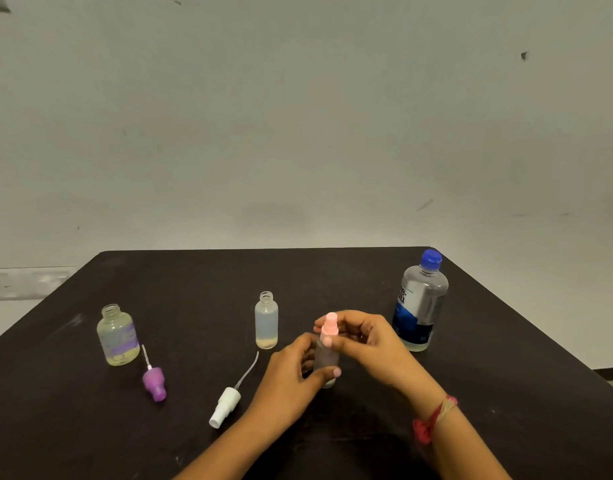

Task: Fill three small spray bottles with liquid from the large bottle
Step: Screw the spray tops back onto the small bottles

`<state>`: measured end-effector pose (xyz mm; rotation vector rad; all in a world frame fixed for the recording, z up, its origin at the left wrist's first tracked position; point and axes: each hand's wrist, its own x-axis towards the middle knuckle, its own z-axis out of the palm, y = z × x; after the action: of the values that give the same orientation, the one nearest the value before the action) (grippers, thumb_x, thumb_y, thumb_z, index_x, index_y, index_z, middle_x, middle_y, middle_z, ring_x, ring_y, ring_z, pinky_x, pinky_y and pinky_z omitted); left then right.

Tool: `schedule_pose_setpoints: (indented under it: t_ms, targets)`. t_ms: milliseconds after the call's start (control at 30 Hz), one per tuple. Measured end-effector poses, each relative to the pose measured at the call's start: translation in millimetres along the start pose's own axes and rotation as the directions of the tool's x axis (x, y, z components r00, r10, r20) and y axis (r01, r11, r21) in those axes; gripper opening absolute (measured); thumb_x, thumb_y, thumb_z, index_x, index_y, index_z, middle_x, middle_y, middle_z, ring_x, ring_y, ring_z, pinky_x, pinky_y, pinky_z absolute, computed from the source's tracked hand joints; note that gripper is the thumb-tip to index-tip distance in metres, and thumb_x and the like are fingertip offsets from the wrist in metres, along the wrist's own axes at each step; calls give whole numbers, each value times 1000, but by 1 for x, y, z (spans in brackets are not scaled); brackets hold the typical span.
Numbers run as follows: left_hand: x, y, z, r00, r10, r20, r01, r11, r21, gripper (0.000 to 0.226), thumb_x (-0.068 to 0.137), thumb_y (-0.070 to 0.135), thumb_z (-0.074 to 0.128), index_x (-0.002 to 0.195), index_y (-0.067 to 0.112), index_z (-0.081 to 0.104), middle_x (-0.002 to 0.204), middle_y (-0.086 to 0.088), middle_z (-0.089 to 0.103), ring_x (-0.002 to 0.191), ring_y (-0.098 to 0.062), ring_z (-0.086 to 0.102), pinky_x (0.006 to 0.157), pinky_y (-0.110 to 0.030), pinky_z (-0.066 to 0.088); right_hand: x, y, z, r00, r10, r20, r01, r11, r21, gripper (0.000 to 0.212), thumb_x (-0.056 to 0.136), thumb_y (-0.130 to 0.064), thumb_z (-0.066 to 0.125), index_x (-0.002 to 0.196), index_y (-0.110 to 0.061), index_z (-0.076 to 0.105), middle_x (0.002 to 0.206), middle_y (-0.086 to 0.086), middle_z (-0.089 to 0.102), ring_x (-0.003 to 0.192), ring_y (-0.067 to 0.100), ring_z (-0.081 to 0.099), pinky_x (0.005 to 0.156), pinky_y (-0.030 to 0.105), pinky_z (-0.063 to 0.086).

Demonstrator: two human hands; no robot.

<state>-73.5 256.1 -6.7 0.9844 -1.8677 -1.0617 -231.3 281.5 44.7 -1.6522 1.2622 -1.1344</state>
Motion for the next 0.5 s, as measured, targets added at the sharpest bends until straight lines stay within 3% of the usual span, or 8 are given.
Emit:
schedule_pose_setpoints:
  t_ms: [233, 400, 500]
  targets:
    - [1, 0, 1, 1000, -2, -8, 2, 1000, 8, 33, 83, 24, 70, 109, 35, 55, 112, 16, 64, 109, 5, 57, 92, -13, 46, 2, 4, 10, 987, -37, -157, 31, 999, -40, 26, 78, -12, 74, 100, -25, 69, 97, -8, 73, 96, 1, 67, 82, 18, 53]
    - [1, -1, 0, 1000, -12, 13, 12, 1000, -16, 32, 83, 23, 71, 110, 31, 57, 111, 15, 65, 107, 6, 59, 93, -15, 48, 0, 1, 4, 999, 30, -16, -30, 999, 35, 39, 81, -11, 70, 117, -23, 62, 106, -13, 68, 103, -1, 63, 80, 15, 51]
    - [1, -2, 1, 1000, -1, -9, 1, 1000, -13, 31, 82, 23, 72, 108, 30, 57, 109, 12, 66, 106, 4, 60, 93, -19, 49, 1, 1, 4, 999, -4, -43, 2, 999, -51, 28, 83, -13, 69, 109, -22, 67, 105, -9, 70, 102, 1, 64, 85, 18, 52]
